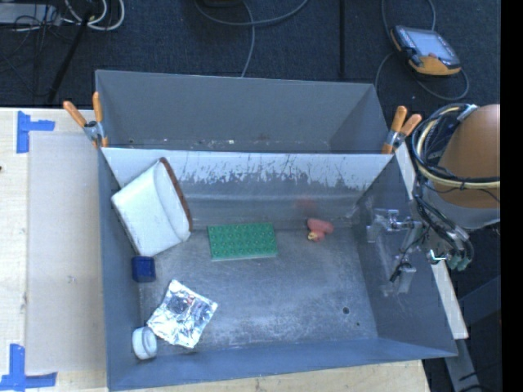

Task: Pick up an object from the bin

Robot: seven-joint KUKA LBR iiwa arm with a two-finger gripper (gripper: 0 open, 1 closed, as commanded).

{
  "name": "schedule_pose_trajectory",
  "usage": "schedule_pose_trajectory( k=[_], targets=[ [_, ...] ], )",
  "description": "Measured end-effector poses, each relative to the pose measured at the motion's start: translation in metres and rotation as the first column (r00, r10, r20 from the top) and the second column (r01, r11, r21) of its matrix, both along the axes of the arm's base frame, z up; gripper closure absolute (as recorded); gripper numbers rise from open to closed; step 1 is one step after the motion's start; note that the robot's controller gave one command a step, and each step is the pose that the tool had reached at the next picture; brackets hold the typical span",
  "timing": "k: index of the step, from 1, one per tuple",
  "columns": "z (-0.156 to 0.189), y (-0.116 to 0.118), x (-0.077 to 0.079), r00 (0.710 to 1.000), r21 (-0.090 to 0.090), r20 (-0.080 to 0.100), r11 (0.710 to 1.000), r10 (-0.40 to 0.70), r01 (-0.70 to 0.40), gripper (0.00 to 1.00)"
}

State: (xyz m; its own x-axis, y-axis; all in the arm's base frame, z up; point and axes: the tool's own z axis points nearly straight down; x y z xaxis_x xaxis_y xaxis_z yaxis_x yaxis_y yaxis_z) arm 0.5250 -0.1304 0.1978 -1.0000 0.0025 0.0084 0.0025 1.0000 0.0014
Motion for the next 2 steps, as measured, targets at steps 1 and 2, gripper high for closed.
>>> schedule_pose_trajectory(
  k=[1, 2],
  targets=[
    [-0.130, 0.002, 0.092, 0.960, -0.003, 0.011, 0.961, 0.278, -0.278, 0.00],
    [-0.096, 0.085, 0.093, 0.938, 0.001, 0.014, 0.938, 0.345, -0.346, 0.00]
  ],
)
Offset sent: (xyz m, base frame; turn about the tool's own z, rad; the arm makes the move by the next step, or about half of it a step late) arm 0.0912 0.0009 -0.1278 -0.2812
